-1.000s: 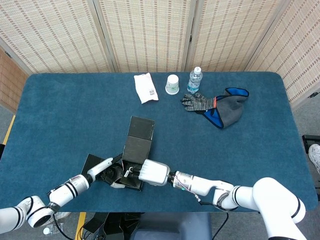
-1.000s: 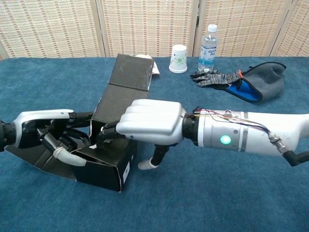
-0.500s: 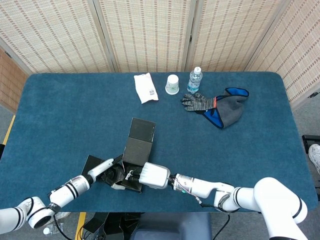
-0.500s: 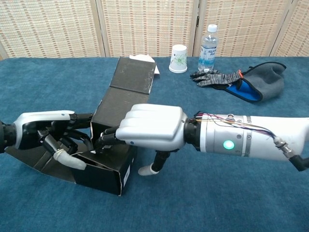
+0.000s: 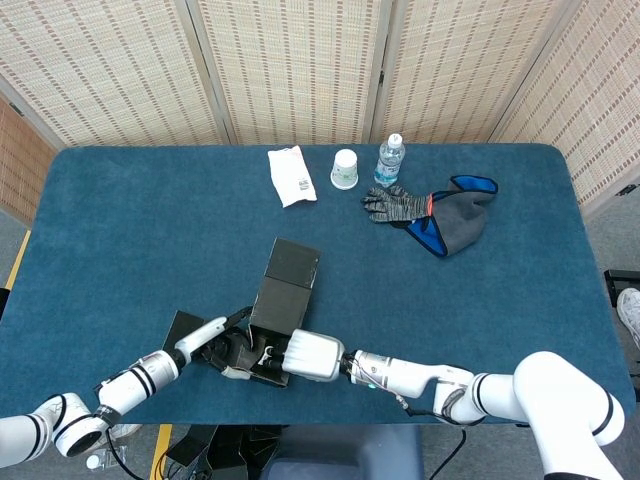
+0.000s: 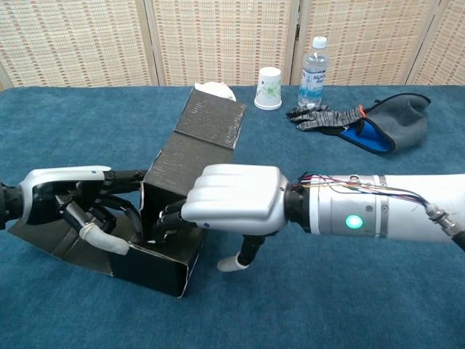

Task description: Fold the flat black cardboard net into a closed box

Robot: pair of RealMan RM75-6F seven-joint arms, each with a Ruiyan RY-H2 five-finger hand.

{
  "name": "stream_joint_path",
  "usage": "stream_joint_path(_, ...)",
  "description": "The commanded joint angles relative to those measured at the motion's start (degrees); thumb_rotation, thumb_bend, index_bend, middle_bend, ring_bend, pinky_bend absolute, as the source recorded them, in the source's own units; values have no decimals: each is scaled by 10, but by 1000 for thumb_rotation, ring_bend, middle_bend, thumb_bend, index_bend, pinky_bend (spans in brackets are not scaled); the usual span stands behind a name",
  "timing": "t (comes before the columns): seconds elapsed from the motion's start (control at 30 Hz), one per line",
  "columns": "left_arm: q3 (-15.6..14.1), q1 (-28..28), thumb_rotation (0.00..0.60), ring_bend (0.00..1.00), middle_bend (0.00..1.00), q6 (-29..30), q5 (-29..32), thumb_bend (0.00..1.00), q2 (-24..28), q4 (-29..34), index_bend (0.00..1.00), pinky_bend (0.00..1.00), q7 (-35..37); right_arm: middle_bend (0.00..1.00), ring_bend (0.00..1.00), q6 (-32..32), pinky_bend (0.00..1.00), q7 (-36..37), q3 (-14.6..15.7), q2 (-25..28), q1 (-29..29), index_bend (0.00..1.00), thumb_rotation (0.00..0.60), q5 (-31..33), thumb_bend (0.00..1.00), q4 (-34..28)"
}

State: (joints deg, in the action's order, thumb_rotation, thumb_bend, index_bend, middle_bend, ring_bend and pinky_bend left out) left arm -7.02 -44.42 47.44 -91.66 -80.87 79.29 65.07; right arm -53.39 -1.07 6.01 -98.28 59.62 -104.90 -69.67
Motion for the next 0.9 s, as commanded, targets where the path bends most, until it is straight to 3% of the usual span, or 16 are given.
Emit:
stream_joint_path(0.03,0,1,600,374,0,1,1,114,0,-1,0,715,2,380,756,3,1000,-3,-1,-1,1,376,600,1,220,1)
stream_joint_path(0.47,3,3,600,370,0,8,3,113,3,2,0,711,12,578,798,-2,1000,11,-18,-4,1,625,600,14,387,6)
stream_joint_path(0.9,18,10,600,368,0,17,21,113,-2,9,0,711,-29,724,821,-9,1000,2,-29,16,2,779,600,17,401,8)
